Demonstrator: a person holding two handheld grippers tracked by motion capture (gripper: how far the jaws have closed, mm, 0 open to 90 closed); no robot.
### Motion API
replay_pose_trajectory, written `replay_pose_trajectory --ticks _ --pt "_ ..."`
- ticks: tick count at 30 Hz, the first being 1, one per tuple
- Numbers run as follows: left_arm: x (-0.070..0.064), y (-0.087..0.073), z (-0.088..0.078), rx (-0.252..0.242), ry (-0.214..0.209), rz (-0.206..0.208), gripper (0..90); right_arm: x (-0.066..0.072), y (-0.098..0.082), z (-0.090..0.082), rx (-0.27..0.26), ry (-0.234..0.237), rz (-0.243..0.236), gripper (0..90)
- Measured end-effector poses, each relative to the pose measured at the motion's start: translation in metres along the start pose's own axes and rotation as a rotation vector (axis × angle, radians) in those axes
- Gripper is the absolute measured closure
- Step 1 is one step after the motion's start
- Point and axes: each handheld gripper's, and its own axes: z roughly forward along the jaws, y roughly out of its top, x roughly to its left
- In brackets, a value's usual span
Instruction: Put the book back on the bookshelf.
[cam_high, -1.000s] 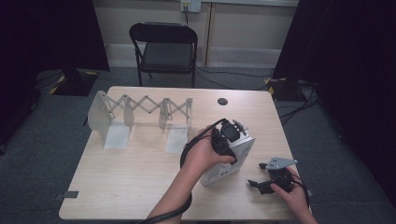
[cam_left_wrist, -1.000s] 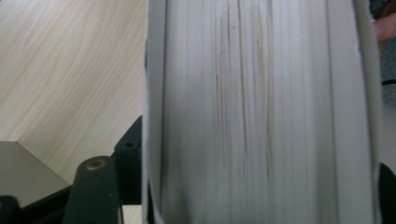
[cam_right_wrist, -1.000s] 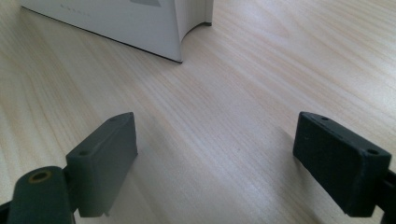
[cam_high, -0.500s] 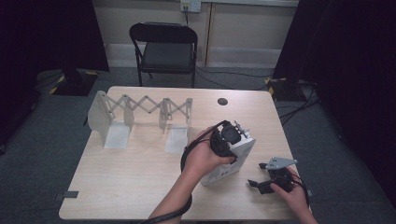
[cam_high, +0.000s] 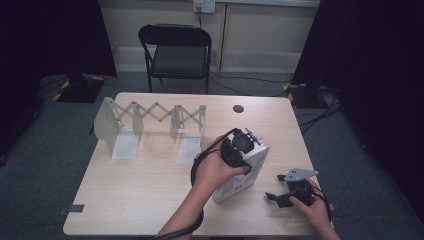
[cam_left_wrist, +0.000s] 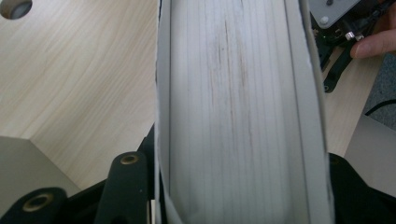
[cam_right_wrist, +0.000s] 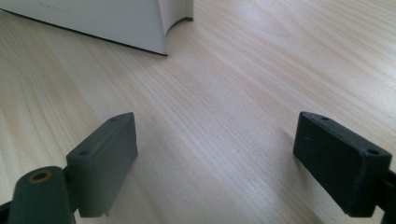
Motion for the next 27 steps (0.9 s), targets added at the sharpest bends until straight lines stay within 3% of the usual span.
replay_pose_trajectory --ticks 10,27 --pt "0.008 -0.005 -0.016 0.018 0.006 -0.072 51.6 0.000 0.000 0.000 0.000 0.000 -0.001 13.1" --pt "0.014 -0.013 -0.031 0.040 0.022 -0.114 51.6 0.000 0.000 0.000 0.000 0.000 0.000 13.1"
